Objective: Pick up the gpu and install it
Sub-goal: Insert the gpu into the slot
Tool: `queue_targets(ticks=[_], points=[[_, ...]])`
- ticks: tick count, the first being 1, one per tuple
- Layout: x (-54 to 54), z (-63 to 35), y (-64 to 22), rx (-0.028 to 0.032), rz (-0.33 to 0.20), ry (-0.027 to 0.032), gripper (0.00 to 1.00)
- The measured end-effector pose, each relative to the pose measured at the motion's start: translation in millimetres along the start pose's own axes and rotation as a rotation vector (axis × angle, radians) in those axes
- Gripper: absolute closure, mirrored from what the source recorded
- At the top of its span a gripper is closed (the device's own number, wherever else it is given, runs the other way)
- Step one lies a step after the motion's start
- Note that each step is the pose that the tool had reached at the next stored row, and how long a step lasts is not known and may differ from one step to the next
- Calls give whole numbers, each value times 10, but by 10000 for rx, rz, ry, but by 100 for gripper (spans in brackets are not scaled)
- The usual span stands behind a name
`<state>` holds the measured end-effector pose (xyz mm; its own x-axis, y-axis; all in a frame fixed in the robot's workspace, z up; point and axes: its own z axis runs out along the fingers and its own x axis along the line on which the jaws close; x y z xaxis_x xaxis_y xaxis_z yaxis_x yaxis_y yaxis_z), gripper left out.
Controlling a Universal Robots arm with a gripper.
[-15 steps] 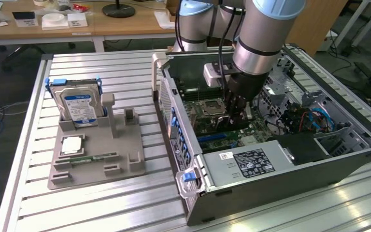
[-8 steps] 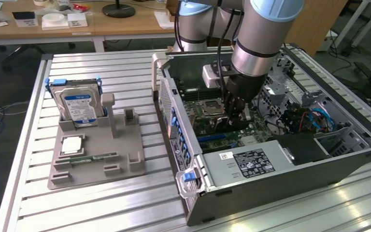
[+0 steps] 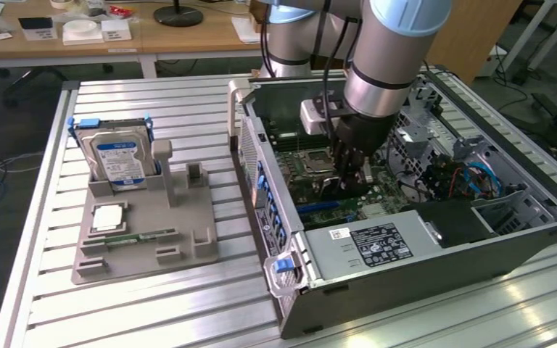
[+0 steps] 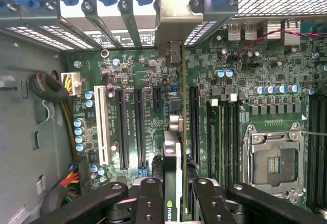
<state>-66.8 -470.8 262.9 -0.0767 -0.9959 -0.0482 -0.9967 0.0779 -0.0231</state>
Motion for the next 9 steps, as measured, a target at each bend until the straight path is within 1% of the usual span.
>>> queue_targets(ticks=[9], points=[[4, 20, 33, -1, -1, 2, 73]])
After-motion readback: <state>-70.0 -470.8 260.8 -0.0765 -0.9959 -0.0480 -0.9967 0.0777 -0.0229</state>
